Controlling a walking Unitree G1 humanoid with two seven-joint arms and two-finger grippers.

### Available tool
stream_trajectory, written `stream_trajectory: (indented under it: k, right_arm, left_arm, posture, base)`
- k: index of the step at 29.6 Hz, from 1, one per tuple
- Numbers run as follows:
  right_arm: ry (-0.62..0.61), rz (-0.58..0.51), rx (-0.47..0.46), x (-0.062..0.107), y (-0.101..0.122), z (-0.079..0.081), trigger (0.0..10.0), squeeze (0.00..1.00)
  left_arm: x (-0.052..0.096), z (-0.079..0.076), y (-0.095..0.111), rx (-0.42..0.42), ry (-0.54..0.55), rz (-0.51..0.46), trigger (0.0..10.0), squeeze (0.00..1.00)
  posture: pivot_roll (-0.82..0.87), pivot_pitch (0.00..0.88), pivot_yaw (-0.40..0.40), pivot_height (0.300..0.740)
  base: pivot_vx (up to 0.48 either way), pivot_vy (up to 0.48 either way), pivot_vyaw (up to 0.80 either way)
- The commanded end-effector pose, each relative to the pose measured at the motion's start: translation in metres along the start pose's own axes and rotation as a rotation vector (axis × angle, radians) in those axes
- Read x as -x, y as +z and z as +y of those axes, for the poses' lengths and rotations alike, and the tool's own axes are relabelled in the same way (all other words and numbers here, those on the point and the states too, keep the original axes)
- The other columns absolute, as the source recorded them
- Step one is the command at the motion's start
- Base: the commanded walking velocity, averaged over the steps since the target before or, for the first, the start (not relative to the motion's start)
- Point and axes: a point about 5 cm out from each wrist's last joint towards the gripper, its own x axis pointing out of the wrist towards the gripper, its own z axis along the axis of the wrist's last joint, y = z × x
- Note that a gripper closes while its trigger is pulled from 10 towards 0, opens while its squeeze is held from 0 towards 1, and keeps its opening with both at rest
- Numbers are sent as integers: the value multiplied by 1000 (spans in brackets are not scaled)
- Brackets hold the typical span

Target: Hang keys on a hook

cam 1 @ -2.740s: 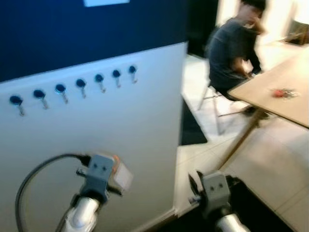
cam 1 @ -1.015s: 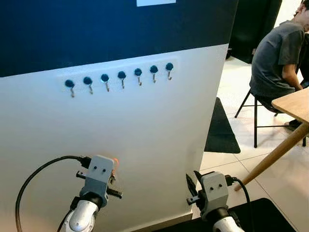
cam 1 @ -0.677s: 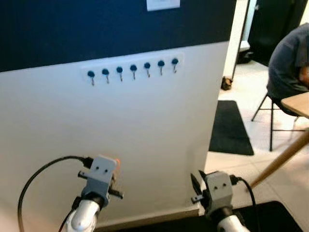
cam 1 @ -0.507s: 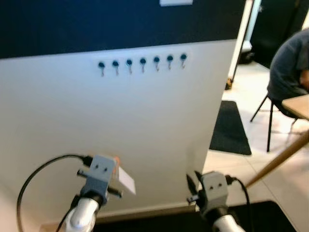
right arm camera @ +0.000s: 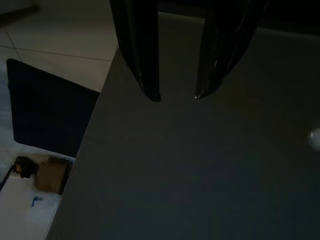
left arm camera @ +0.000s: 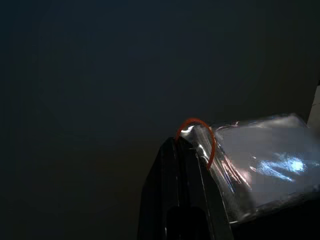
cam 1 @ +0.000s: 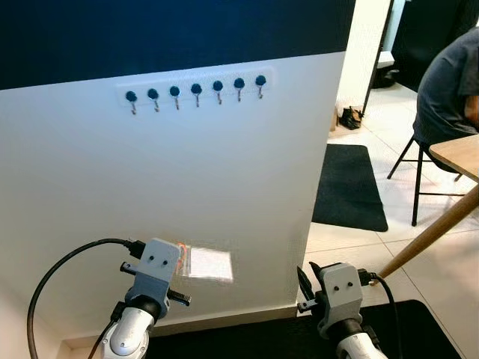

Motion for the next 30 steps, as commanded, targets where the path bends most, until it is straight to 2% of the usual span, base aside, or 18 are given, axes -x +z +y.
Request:
stream_trajectory:
  k: [1,11,14,30]
  right_arm:
    - [19,19,-15,0,-4,5,10000,0]
    - [19,11,-24,0,-3,6,10000,0]
    - [21,11,-21,0,-3,6,10000,0]
    - [22,23,0,1,-4,7,10000,0]
  left_arm:
    - [2,1,-3,-8,0,12,10000,0]
    - [0,2,-3,-28,10,21,10000,0]
    - [0,2,-3,-30,12,21,10000,0]
    - [0,2,-5,-26,20,30,10000,0]
  posture:
    - [51,106,79,740]
    - [48,105,82,740]
    - [49,107,80,740]
    - [48,112,78,740]
  base:
    - [0,0,0]
    - [0,0,0]
    - [0,-265,0]
    - [270,-394,0]
